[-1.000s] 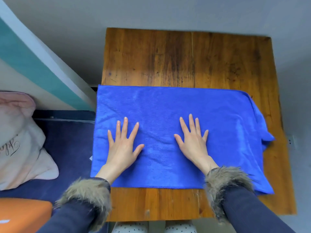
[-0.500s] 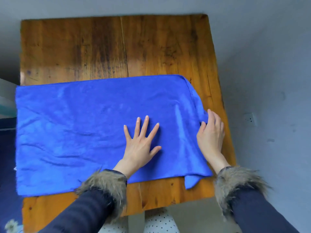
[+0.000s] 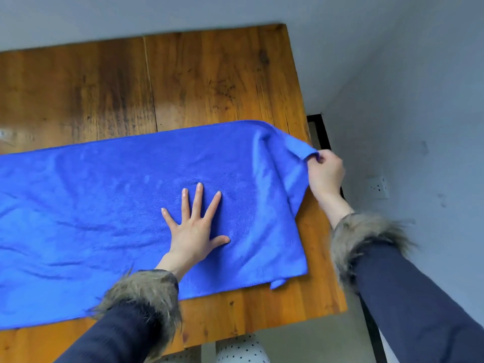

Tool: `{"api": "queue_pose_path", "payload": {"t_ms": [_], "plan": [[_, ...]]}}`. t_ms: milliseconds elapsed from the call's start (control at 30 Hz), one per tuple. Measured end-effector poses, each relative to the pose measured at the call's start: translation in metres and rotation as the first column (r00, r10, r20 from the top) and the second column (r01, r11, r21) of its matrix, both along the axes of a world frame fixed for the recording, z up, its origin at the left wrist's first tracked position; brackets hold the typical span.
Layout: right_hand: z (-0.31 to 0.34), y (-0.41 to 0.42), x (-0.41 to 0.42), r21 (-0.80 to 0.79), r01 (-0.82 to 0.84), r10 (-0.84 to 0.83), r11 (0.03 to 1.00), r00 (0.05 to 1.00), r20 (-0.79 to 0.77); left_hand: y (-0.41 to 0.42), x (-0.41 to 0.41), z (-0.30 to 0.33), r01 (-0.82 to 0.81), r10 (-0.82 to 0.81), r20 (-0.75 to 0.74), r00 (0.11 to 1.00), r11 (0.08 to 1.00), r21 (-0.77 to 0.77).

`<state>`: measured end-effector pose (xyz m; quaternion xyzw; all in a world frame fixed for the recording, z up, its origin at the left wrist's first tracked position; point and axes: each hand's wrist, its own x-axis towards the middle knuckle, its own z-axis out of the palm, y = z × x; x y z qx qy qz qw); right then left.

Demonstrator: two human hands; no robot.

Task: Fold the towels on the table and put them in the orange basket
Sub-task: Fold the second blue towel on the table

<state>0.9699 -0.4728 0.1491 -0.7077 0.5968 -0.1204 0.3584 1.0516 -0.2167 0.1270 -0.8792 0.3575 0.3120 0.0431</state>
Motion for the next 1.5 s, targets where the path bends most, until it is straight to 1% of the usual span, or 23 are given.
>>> {"api": "queue_pose_path", "payload": {"t_ms": [33,100,200,267,367,467,533,633,700,767,833,867,967,1067,1167,1267,1400,1500], "plan": [[0.003,-0.012,0.005,-0.009,0.040,-0.040,0.999,0.999,-0.001,-0.001,0.000,0.000,-0.005,0.005,-0.001,1.000,1.000,0.011],[0.005,-0.032,0.011,0.009,0.055,-0.056,0.998,0.998,0.010,-0.002,0.000,0.001,-0.008,0.008,-0.002,1.000,1.000,0.026],[-0.002,-0.040,0.008,0.096,-0.009,0.010,0.995,1.000,-0.010,-0.003,0.000,0.003,-0.011,0.011,-0.009,1.000,0.999,0.047],[-0.009,-0.032,-0.002,0.140,-0.030,0.038,0.990,0.998,-0.054,-0.003,0.000,0.003,-0.010,0.011,-0.009,1.000,0.998,0.054],[-0.010,-0.005,-0.023,0.210,-0.017,0.038,0.978,0.995,-0.095,-0.003,0.000,0.004,-0.023,0.023,-0.013,1.000,0.999,0.045],[-0.006,0.025,-0.046,0.238,0.011,0.041,0.971,0.976,-0.213,-0.004,-0.001,0.005,-0.019,0.020,-0.004,1.000,0.999,0.047],[-0.005,0.042,-0.058,0.289,-0.004,0.082,0.957,0.963,-0.258,-0.005,-0.002,0.006,-0.033,0.033,-0.005,0.999,0.999,0.039],[-0.004,0.050,-0.065,0.345,-0.031,0.136,0.938,0.950,-0.282,-0.005,-0.004,0.007,-0.044,0.044,0.005,0.999,0.999,0.015],[-0.003,0.042,-0.068,0.337,0.006,0.092,0.941,0.957,-0.274,-0.004,-0.004,0.007,-0.040,0.040,0.016,0.999,0.999,0.009],[-0.001,0.026,-0.072,0.284,0.082,-0.007,0.955,0.967,-0.256,-0.003,-0.004,0.006,-0.042,0.041,0.023,0.999,0.999,0.006],[0.000,0.009,-0.079,0.237,0.131,-0.082,0.962,0.975,-0.205,-0.004,-0.004,0.006,-0.049,0.049,0.022,0.999,0.999,-0.002],[0.000,0.003,-0.084,0.243,0.132,-0.089,0.961,0.980,-0.180,-0.004,-0.004,0.006,-0.050,0.050,0.025,0.998,0.999,-0.001],[-0.003,0.005,-0.096,0.335,0.078,-0.019,0.939,0.984,-0.175,-0.006,-0.007,0.008,-0.048,0.048,0.041,0.998,0.999,-0.001],[-0.009,0.017,-0.109,0.430,0.111,-0.055,0.896,0.989,-0.140,-0.009,-0.011,0.010,-0.046,0.046,0.072,0.996,0.999,-0.007],[-0.011,0.020,-0.124,0.422,0.104,-0.031,0.900,0.984,-0.176,-0.011,-0.020,0.009,0.021,-0.014,0.124,0.992,0.998,-0.053],[-0.009,0.019,-0.140,0.378,0.071,0.024,0.923,0.970,-0.241,-0.014,-0.031,0.006,0.095,-0.086,0.112,0.990,0.993,-0.074],[0.001,0.019,-0.151,0.346,0.018,0.078,0.938,0.962,-0.263,-0.017,-0.033,0.008,0.080,-0.076,0.070,0.995,0.995,-0.062],[0.013,0.028,-0.140,0.321,-0.047,0.119,0.946,0.970,-0.211,-0.018,-0.032,0.012,0.048,-0.045,0.038,0.998,0.995,-0.088]]}}
